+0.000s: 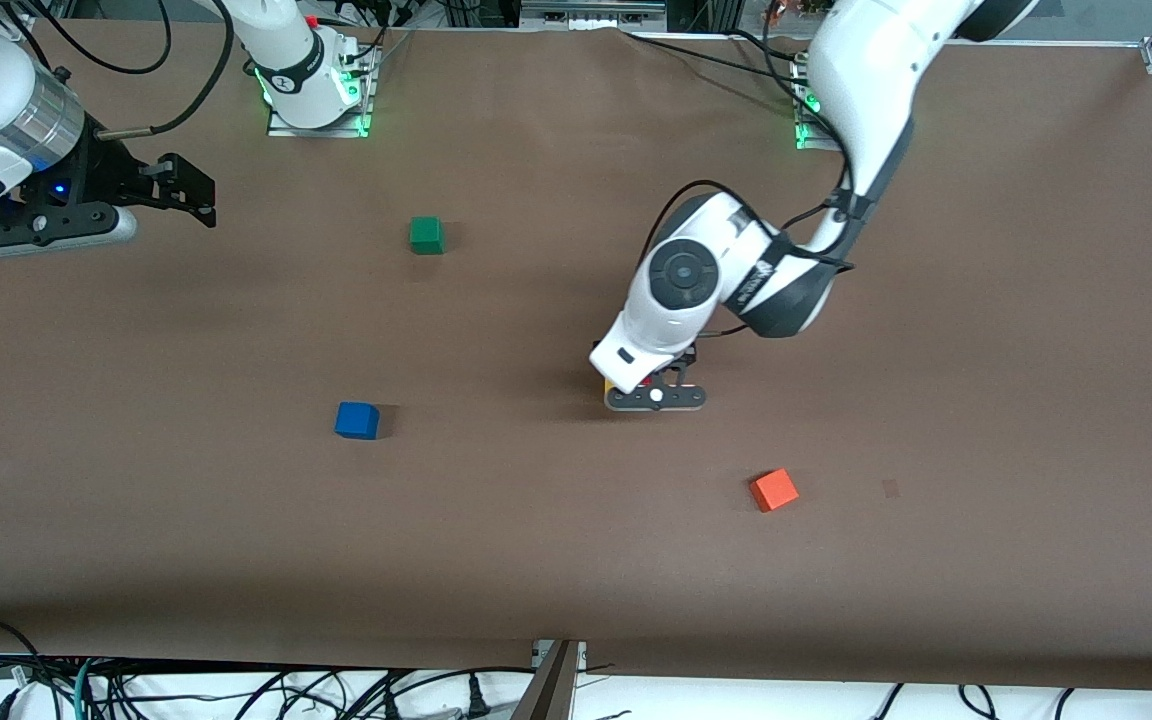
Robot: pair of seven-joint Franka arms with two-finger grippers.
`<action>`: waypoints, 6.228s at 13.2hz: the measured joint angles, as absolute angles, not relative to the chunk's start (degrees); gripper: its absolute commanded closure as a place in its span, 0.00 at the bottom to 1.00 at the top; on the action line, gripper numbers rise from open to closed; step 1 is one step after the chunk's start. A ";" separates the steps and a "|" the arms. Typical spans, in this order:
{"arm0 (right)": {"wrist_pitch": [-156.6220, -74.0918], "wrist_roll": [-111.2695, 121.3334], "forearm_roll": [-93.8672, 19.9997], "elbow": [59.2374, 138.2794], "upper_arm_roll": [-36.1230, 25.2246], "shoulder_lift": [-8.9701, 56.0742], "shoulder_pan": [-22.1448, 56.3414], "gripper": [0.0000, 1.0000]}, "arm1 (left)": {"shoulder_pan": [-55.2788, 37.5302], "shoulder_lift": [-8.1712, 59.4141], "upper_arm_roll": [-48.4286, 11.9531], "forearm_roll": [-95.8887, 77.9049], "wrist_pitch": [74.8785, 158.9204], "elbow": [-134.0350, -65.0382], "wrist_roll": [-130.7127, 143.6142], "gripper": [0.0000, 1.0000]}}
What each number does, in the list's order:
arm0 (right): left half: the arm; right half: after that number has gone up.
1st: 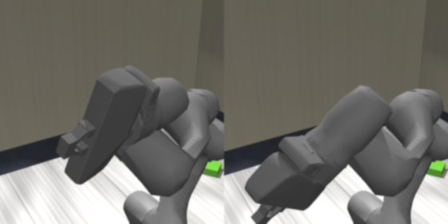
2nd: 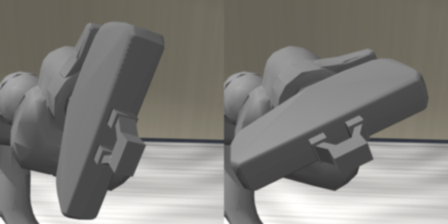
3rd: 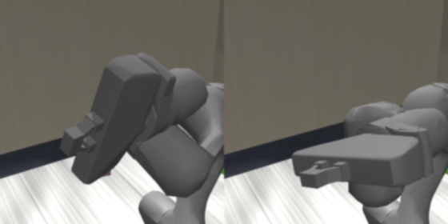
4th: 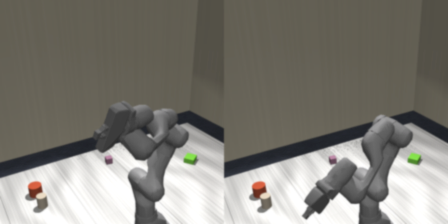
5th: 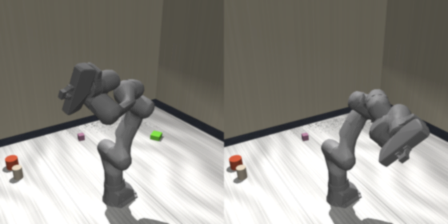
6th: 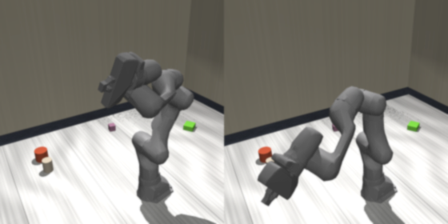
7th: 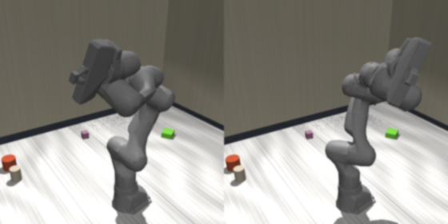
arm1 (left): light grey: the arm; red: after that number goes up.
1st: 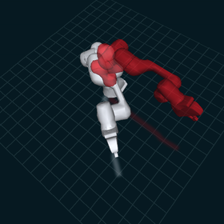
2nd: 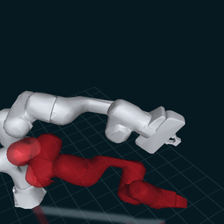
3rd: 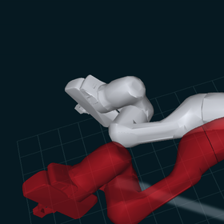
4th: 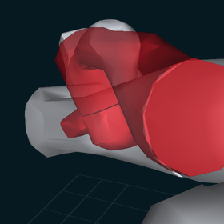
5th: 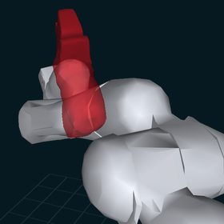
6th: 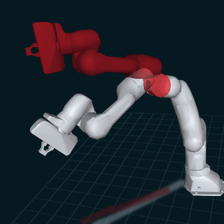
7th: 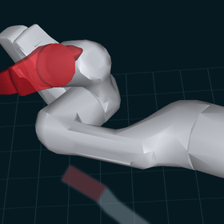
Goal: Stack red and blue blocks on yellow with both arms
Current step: 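Lift the red cube with the left gripper and carry it over the yellow cube, then lower the red cube onto the yellow cube and open the left gripper, then grasp the blue cube with the right gripper while the left gripper withdraws, then carry the blue cube with the right gripper over the red cube, then lower the blue cube onto the red cube and open the right gripper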
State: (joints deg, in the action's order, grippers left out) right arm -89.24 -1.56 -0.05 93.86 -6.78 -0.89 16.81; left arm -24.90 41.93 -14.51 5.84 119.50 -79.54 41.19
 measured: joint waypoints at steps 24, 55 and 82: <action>-114.79 -1.76 -5.86 100.46 -7.67 17.60 16.87 0.00 | -4.06 32.52 -11.98 6.14 94.87 -57.36 25.07 0.00; -114.49 -47.33 -7.72 63.98 -4.32 45.21 45.26 0.67 | 1.02 8.72 -6.89 -2.26 89.94 -84.86 15.04 0.00; -123.72 -49.20 0.82 58.78 -4.65 53.01 49.78 0.04 | 0.95 10.13 -6.87 -2.23 90.12 -82.42 14.76 0.00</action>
State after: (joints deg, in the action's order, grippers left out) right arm -123.72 -49.20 0.82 58.78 -4.65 53.01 49.78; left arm 0.95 10.13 -6.87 -2.23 90.12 -82.42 14.76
